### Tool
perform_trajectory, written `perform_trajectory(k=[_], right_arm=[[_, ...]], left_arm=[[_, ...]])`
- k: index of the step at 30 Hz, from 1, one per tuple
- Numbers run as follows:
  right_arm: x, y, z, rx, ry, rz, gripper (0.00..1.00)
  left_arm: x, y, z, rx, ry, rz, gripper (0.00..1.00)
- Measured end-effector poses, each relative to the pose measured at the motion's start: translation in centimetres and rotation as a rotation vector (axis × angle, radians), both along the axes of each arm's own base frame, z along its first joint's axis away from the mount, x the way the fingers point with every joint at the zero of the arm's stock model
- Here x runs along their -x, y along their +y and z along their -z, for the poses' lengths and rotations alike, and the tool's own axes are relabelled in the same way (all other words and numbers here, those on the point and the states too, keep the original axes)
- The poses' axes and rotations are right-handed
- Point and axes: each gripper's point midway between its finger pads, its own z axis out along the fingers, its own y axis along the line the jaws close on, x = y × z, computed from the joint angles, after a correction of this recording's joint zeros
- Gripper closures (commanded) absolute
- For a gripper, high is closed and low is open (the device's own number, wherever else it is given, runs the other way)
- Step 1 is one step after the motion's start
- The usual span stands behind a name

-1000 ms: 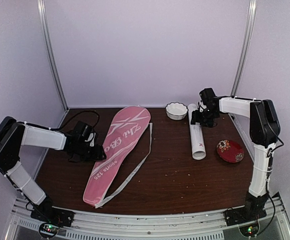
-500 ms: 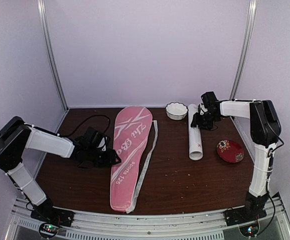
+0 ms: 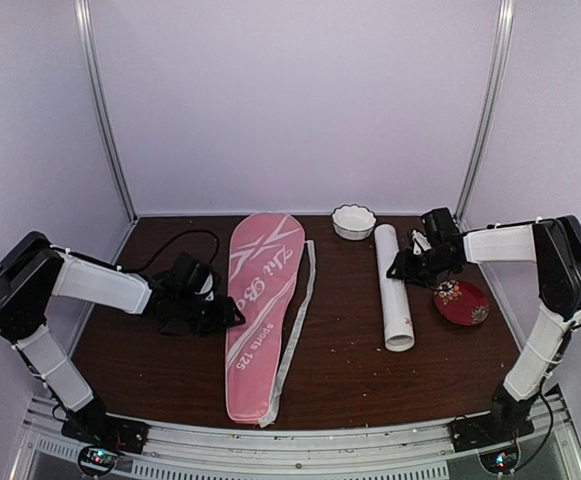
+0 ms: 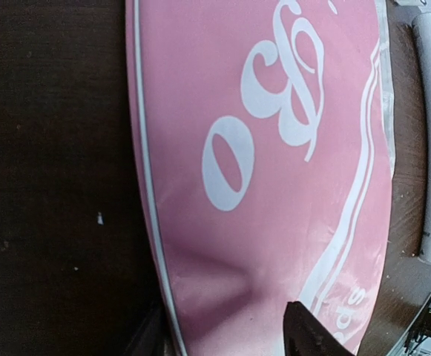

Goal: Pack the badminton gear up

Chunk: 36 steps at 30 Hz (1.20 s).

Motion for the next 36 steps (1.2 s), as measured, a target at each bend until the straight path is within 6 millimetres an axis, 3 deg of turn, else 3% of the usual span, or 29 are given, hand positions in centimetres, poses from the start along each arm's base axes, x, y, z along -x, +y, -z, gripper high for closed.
perform_trajectory(k=[7, 11, 17, 21, 26, 31, 36], right_arm=[[5.8, 2.0, 0.2, -0.044, 0.017, -0.078, 0.60], [8.8, 4.7, 0.3, -0.079, 0.019, -0.143, 0.60], [11.5, 9.2, 0.2, -0.140, 0.035, -0.214, 0.59], [12.0, 11.8, 0.2, -0.176, 0.050, -0.231, 0.57], [10.9, 14.8, 0.1, -0.210, 0.062, -0.236, 0.55], [9.7, 17.1, -0.1, -0.225, 0.064, -0.245, 0.43], [10.0, 17.8, -0.1, -0.225, 0.078, -0.250, 0.29]], left_arm=[[-0.4, 0.1, 0.0, -0.016, -0.001, -0.014, 0.43], [-0.7, -0.5, 0.0, 0.009, -0.007, -0.006, 0.43], [-0.7, -1.2, -0.1, 0.032, -0.013, -0.001, 0.43], [-0.8, -1.7, -0.2, 0.053, -0.012, 0.000, 0.43], [-0.6, -2.4, -0.3, 0.069, -0.017, 0.010, 0.43], [-0.1, -3.4, -0.4, 0.079, -0.024, 0.038, 0.35], [0.0, -3.3, -0.7, 0.070, -0.036, 0.050, 0.28]])
